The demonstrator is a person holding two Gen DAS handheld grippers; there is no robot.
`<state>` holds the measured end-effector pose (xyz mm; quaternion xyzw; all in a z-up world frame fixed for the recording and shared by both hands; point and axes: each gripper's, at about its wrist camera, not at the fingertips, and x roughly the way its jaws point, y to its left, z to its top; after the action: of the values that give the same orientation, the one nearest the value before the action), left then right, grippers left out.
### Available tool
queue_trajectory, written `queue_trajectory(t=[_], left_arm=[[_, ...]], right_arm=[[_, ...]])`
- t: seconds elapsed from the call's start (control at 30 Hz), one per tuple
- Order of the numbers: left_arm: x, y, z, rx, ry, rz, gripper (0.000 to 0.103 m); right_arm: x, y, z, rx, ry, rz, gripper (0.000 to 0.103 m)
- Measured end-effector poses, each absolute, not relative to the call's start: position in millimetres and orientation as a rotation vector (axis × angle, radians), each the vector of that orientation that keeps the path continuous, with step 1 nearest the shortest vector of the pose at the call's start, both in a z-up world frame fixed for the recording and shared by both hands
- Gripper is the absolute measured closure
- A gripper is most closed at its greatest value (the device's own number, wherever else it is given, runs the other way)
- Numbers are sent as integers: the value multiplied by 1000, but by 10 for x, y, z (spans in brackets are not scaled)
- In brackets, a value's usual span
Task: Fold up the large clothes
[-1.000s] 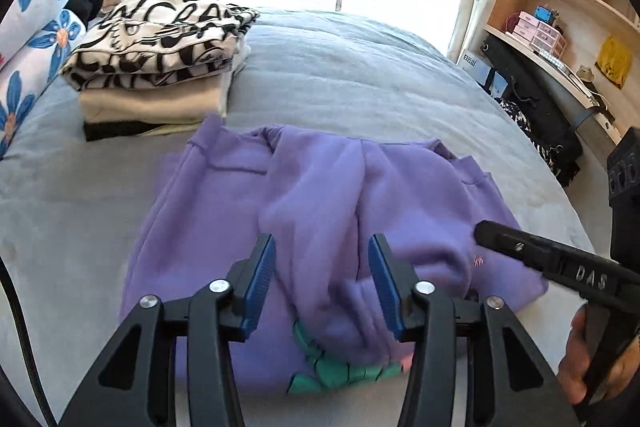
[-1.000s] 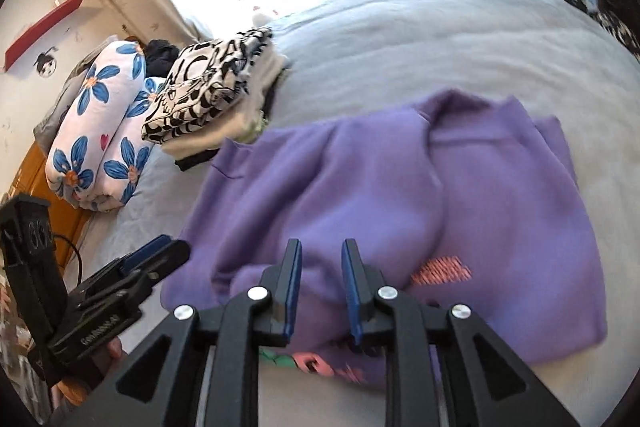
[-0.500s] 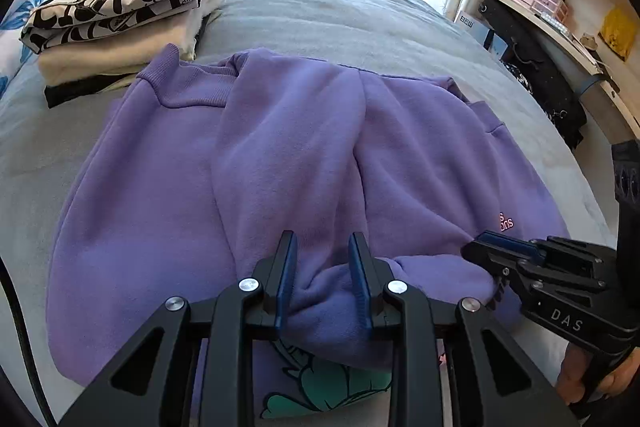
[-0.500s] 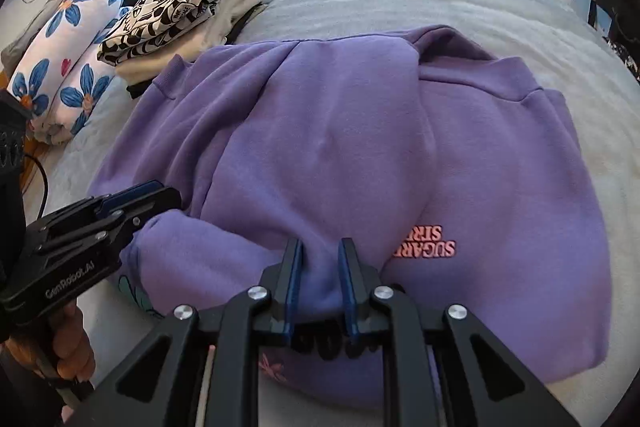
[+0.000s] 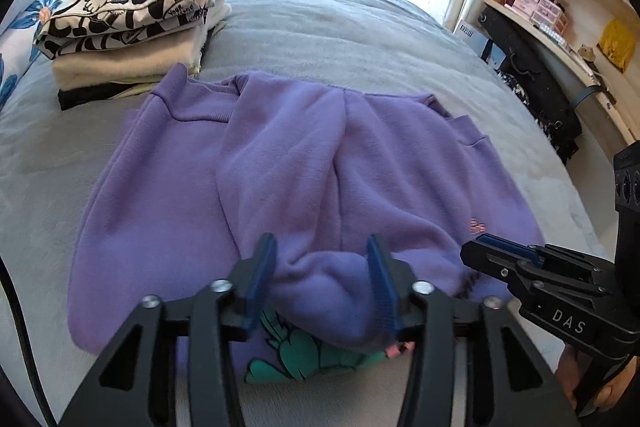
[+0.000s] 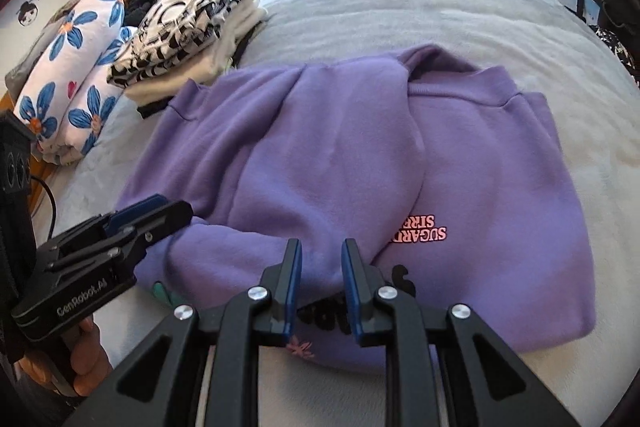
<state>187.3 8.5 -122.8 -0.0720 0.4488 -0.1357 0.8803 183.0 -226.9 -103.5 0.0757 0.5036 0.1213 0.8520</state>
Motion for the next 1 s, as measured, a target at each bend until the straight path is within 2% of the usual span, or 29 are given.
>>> queue_trajectory(t=[0.23, 0.43, 0.7, 0.77, 0.83, 1.0], left_arm=[[1517, 119, -862, -146, 898, -276, 53], [1172, 190, -529, -136, 840, -256, 43], [780, 356, -218, -155, 801, -249, 43], [697, 383, -172, -156, 795, -247, 42], [612, 413, -128, -150, 789, -244, 42], [481, 483, -96, -153, 789, -231, 39]], right_arm=[[1567, -2267, -605, 174, 1003, 249, 83], [1256, -2231, -209, 147, 944, 255, 82], [759, -2182, 319, 91, 840, 277, 81], [667, -2172, 411, 82, 822, 282, 79], [581, -2159, 486, 71, 801, 282, 70], [420, -2117, 590, 44, 770, 299, 68]])
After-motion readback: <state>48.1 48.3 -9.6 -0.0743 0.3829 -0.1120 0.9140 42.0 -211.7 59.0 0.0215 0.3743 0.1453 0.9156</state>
